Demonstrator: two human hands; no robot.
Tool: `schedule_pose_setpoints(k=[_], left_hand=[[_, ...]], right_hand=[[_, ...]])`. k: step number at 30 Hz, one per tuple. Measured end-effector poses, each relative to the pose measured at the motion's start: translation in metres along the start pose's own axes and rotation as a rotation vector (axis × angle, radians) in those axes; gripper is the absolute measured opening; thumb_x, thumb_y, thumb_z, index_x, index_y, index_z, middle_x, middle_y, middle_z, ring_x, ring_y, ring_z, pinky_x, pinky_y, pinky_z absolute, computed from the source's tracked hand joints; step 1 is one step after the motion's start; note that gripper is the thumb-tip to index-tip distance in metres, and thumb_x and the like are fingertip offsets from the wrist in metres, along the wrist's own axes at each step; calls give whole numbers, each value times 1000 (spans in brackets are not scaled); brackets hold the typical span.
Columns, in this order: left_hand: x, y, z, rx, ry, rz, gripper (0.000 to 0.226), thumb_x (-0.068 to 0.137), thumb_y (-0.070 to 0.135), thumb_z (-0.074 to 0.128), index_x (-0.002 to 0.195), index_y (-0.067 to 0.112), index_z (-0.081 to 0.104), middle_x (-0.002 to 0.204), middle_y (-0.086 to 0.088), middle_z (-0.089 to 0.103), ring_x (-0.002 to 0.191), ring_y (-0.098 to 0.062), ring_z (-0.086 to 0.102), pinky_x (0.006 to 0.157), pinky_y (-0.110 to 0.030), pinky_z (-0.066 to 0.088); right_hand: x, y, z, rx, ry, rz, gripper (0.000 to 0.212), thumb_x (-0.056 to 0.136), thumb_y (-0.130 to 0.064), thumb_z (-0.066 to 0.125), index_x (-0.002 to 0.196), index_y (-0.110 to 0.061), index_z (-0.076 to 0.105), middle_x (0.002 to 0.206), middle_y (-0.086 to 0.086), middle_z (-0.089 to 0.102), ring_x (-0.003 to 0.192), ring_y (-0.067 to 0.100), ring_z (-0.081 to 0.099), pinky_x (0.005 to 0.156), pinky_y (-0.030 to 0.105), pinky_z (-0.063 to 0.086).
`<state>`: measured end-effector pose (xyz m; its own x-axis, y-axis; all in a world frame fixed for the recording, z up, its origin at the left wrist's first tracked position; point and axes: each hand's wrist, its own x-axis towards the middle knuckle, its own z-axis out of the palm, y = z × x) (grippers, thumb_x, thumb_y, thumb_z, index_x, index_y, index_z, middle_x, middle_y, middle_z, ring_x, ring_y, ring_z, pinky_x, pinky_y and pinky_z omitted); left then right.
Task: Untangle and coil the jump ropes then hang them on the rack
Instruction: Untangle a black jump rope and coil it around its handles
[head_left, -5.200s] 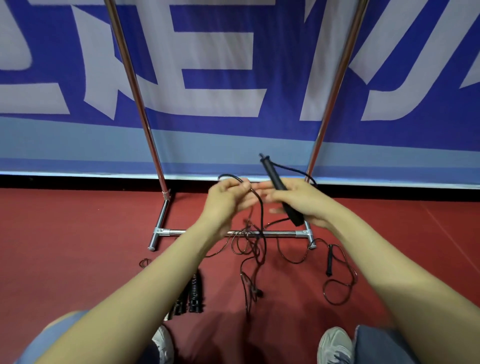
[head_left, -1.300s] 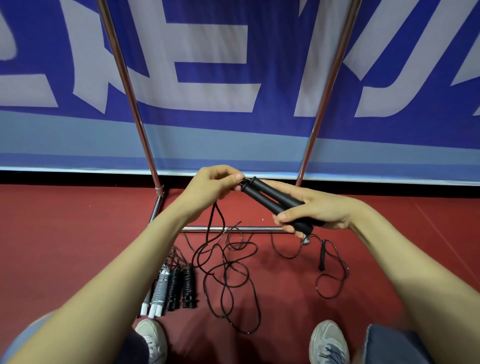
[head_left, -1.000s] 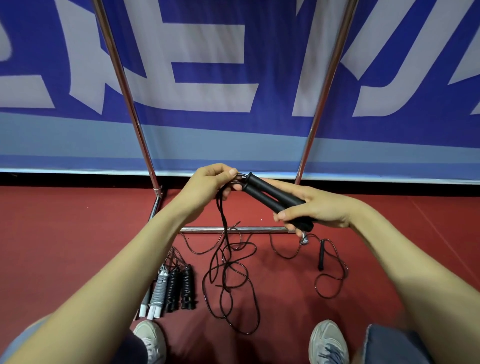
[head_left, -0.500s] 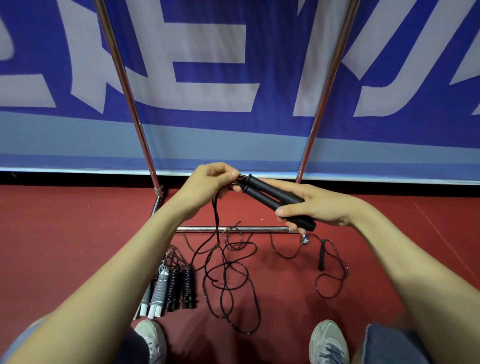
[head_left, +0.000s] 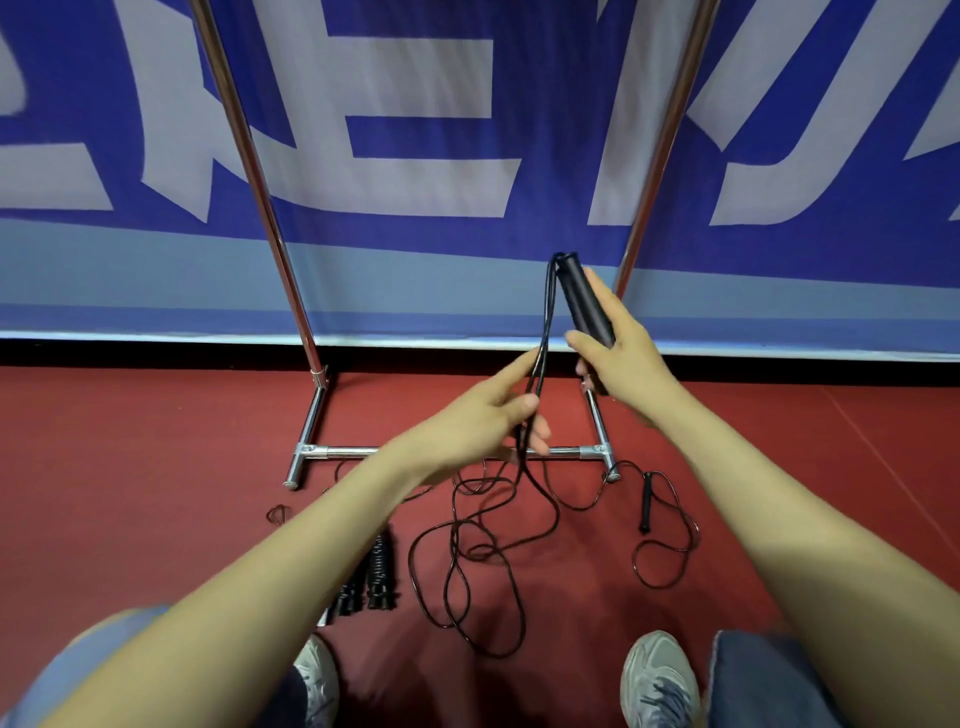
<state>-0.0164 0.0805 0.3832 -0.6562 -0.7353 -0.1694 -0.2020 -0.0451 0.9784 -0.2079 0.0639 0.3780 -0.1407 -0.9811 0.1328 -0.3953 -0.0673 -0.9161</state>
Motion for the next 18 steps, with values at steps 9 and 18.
schedule_pose_setpoints(k=[9, 18], left_hand=[[10, -16, 12, 386, 462, 268, 23, 97, 16, 52, 118, 24, 59, 75, 4, 66, 57, -13, 63, 68, -30, 53], [9, -32, 11, 704, 272, 331, 53, 97, 19, 52, 148, 26, 36, 93, -7, 60, 85, -26, 59, 82, -43, 49]], right_hand=[[12, -12, 37, 593, 114, 110, 41, 105, -29, 36, 146, -29, 37, 103, 0, 53, 75, 8, 57, 63, 19, 50], [5, -3, 40, 331, 99, 39, 77, 88, -2, 63, 150, -33, 29, 87, 0, 60, 64, 11, 56, 65, 27, 48]])
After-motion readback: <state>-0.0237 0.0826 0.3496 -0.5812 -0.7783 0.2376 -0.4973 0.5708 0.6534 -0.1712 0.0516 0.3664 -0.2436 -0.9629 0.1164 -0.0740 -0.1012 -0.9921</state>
